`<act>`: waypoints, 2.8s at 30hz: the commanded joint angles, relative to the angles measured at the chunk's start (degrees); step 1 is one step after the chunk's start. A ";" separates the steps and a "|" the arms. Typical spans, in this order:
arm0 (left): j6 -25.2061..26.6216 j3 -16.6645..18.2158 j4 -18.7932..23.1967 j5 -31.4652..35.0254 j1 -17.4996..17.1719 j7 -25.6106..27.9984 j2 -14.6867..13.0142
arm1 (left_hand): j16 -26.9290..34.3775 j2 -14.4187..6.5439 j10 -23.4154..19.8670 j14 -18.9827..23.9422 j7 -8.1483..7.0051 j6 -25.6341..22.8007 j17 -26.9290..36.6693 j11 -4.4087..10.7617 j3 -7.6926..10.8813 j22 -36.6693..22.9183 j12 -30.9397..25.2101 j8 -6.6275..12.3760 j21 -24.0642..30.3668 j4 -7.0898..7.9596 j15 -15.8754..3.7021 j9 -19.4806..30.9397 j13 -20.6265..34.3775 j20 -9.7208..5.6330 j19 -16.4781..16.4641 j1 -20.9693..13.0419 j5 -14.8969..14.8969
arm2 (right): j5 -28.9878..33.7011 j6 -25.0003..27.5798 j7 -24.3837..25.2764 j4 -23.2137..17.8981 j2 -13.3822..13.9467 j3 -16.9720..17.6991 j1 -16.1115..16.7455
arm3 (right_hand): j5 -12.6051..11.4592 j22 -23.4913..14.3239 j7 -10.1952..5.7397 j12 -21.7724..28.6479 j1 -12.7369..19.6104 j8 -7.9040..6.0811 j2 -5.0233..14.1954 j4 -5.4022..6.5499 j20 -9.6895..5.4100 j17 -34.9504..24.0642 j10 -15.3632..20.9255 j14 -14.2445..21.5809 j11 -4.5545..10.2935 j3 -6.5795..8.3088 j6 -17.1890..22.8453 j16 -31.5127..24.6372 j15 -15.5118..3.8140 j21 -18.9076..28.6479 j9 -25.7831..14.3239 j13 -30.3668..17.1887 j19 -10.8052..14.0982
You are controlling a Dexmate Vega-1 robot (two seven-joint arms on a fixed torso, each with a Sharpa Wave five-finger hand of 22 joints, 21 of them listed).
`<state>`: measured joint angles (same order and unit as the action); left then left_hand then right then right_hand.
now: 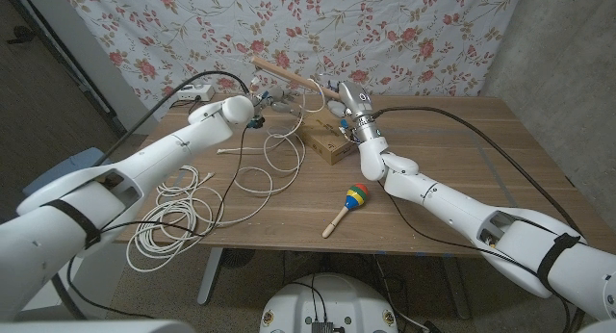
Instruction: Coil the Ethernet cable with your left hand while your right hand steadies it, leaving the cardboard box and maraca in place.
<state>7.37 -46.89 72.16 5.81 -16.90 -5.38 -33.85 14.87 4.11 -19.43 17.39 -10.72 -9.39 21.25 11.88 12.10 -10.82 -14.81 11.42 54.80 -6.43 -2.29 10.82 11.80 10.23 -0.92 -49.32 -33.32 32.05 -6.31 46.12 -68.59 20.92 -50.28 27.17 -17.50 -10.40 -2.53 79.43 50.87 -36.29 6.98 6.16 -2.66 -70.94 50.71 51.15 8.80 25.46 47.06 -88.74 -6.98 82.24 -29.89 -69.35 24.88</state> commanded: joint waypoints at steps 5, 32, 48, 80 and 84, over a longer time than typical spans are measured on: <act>-10.48 -0.91 -14.40 -0.93 1.16 0.87 8.75 | 0.86 -3.91 -3.38 1.94 0.05 -4.00 -0.42 -0.53 0.96 -0.09 -0.72 1.11 0.07 0.28 -1.71 -0.04 -0.18 0.09 -1.38 -2.76 -0.83 | 0.93 -1.13 0.54 -0.36 -0.14 -0.01 0.04 | -0.20 -0.17 0.36 -0.01 -1.85 -0.70 2.45 1.72 -5.67 -0.20 0.59 0.11 0.05 2.32 0.74 -0.35 -5.17 0.24 0.04 0.23 -0.26; -8.73 3.03 -11.57 -1.99 -0.74 12.51 10.02 | 4.10 -15.38 -47.71 30.51 15.39 -40.80 -3.17 -5.45 10.77 -0.91 -18.80 16.51 4.89 16.01 -9.99 14.48 13.42 -6.71 -11.47 -2.62 1.84 | 1.20 -2.20 1.43 2.48 -0.83 -0.39 -0.86 | -0.14 -0.16 0.42 0.44 -1.98 -1.04 2.40 1.68 -5.76 -0.21 0.47 0.20 -0.06 2.48 0.83 -0.36 -5.17 0.25 0.41 -0.12 -0.07; -3.44 7.84 -4.35 -8.15 -1.34 8.05 6.24 | 6.60 -15.27 -57.37 45.93 19.07 -37.03 1.29 -11.36 16.23 -0.32 -36.57 28.54 9.12 15.94 -9.98 33.62 30.23 -6.83 -12.44 -2.44 5.19 | -0.61 -3.48 3.82 7.04 -1.38 0.02 -2.09 | -0.12 -0.16 0.51 0.37 -2.05 -1.26 2.41 1.66 -5.84 -0.20 0.43 0.14 -0.05 2.61 0.63 -0.34 -5.17 0.19 0.48 0.10 -0.09; 21.95 7.22 18.51 -9.40 7.20 -9.20 -6.80 | 12.26 -14.89 -55.90 48.25 20.73 -35.65 19.05 -10.36 20.04 -0.31 -46.22 31.35 11.11 15.26 -9.84 38.98 41.74 -6.93 -15.35 -1.85 7.03 | 0.60 -2.67 16.95 33.89 -9.18 -9.36 -11.28 | -0.16 -0.12 0.18 0.33 -2.36 -1.65 2.29 1.72 -5.98 -0.20 0.38 -0.27 0.29 2.67 0.30 -0.28 -5.17 -0.21 0.72 0.17 -0.45; 27.40 4.81 20.71 -7.39 10.95 -13.51 -7.99 | 12.30 -14.89 -55.86 48.26 20.80 -35.63 19.47 -10.16 20.23 -0.30 -46.44 31.32 11.25 15.17 -9.83 38.94 42.01 -6.90 -15.53 -1.90 7.09 | 0.16 -2.30 17.88 40.18 -11.85 -10.95 -12.82 | -0.17 -0.12 0.08 0.25 -2.41 -1.78 2.26 1.72 -5.99 -0.19 0.29 -0.37 0.23 2.66 0.18 -0.26 -5.17 -0.29 0.58 0.18 -0.52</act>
<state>23.55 -38.40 86.51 -4.61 -12.41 -10.33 -38.18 26.80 -10.80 -75.26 64.59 4.86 -39.17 40.36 1.25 31.93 -10.94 -60.69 41.03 65.70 8.80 -11.51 49.77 53.48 3.38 -15.76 -51.34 -26.26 33.09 -9.19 60.56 -41.68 14.08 -57.34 18.07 -17.24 -10.42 -2.33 79.66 50.63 -37.58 6.74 6.18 -2.51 -70.93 50.80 50.94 8.89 25.94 46.86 -88.66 -6.77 81.99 -29.10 -68.94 24.73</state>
